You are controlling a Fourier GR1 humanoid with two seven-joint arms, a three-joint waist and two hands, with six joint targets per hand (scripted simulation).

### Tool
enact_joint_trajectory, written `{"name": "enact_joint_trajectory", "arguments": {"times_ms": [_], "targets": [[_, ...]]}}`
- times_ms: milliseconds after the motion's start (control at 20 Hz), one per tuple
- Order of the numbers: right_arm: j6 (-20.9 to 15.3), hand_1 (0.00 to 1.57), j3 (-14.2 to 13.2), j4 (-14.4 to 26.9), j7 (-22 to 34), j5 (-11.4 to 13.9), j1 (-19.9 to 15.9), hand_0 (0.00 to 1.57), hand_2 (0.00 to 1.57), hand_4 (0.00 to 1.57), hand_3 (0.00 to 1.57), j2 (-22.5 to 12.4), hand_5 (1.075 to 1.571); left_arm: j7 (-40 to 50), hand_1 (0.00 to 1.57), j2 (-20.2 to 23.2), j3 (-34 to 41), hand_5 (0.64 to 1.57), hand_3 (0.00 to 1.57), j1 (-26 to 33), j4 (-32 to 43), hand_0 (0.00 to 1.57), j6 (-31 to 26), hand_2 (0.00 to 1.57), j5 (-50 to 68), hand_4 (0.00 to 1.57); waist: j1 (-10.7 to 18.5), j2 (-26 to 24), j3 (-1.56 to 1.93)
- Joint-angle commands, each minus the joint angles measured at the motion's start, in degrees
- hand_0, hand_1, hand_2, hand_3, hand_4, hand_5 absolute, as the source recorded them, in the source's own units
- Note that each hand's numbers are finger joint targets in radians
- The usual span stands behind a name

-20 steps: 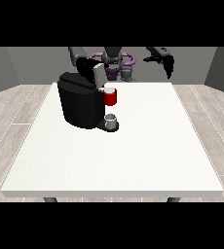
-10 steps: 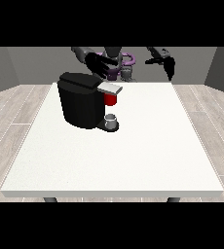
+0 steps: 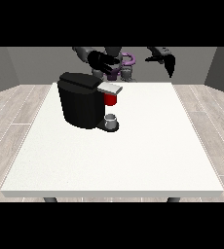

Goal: Insert the coffee pod into the coffee machine and close the lid

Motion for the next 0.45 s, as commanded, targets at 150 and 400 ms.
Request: {"name": "enact_joint_trajectory", "arguments": {"times_ms": [150, 400], "targets": [[-1.6, 0.0, 8.9, -6.4, -5.4, -6.6, 12.5, 0.0, 0.0, 0.28, 0.0, 4.4, 1.571, -4.4, 0.0, -1.8, -0.7, 1.571, 0.0, 3.8, 2.7, 0.0, 0.6, 0.0, -0.8, 0.14, -3.2, -6.6, 0.01], [-3.7, 0.0, 11.4, -10.3, -6.0, -11.9, 21.4, 0.0, 0.0, 0.16, 0.0, 4.5, 1.571, -5.5, 0.0, -1.7, 0.6, 1.571, 0.0, 4.1, 4.3, 0.0, 2.2, 0.0, -0.9, 0.19, -7.5, -7.9, 0.01]]}}
